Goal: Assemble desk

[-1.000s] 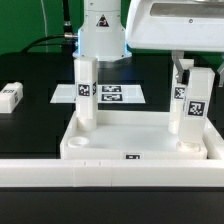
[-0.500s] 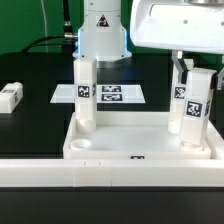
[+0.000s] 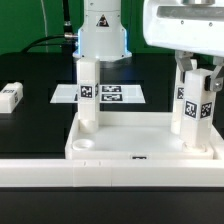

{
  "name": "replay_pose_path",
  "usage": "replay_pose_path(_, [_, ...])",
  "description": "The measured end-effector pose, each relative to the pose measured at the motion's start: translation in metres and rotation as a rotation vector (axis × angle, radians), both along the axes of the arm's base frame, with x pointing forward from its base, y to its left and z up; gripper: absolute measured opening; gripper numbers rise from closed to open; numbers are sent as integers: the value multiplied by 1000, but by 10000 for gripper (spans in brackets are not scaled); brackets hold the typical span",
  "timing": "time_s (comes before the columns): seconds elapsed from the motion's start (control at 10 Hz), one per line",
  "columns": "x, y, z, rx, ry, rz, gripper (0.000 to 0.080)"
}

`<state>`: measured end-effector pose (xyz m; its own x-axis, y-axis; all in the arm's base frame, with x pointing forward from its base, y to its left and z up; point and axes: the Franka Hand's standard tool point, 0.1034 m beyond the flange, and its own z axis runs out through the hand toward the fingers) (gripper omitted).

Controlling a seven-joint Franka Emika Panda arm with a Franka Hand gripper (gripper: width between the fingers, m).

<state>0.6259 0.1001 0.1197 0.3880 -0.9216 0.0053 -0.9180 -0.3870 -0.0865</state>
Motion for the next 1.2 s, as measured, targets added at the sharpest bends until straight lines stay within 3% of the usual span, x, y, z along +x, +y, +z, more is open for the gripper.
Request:
replay_pose_path(0.6, [1, 1, 0, 45, 13, -399, 291])
replay_pose_path(0.9, [0, 2, -1, 49, 14, -430, 300])
replay_pose_path(1.0, [0, 2, -1, 46, 13, -400, 501])
replay_pose_path(1.1, [1, 2, 0, 43, 11, -361, 501])
replay_pose_path(1.2, [1, 2, 0, 32, 7, -243, 618])
